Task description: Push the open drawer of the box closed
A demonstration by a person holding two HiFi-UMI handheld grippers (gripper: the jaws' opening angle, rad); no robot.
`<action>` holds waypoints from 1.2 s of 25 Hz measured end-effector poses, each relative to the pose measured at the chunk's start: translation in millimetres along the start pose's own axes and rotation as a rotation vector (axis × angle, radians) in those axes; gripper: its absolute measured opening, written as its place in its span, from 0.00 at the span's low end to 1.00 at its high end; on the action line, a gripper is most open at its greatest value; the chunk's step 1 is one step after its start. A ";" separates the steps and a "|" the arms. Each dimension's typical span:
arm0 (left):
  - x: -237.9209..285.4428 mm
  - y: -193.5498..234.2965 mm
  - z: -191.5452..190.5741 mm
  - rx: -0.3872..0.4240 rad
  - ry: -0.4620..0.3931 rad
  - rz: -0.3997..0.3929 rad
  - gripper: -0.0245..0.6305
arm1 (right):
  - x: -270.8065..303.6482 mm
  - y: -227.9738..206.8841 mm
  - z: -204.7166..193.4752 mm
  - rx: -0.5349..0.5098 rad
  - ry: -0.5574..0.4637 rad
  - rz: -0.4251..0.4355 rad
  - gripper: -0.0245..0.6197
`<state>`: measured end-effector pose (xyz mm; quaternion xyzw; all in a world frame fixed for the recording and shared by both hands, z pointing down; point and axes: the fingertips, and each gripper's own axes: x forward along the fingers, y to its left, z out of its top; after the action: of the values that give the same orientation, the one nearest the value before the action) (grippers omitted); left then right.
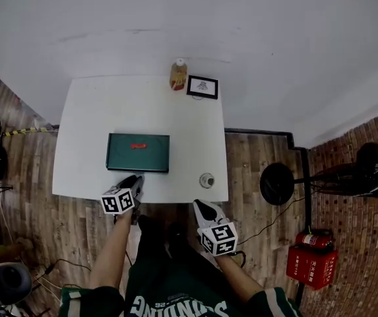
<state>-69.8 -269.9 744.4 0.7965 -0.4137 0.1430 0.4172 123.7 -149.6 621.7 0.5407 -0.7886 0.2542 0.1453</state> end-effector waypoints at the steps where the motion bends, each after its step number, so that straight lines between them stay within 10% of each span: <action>1: -4.6 -1.4 -2.7 0.006 -0.003 0.006 0.22 | 0.7 1.2 0.2 -0.003 -0.001 0.007 0.04; 11: -85.2 -42.1 -8.3 0.111 -0.134 0.034 0.22 | 15.9 35.2 36.0 -0.074 -0.056 0.120 0.04; 23: -187.0 -109.9 60.7 0.488 -0.377 0.128 0.12 | -1.4 60.4 111.3 -0.180 -0.188 0.182 0.04; 30: -205.7 -122.9 63.0 0.500 -0.427 0.142 0.12 | -9.5 68.7 115.6 -0.214 -0.232 0.201 0.04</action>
<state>-108.4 -170.1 520.9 0.8554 -0.4983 0.0986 0.1015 68.9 -187.0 504.4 0.4662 -0.8727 0.1183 0.0839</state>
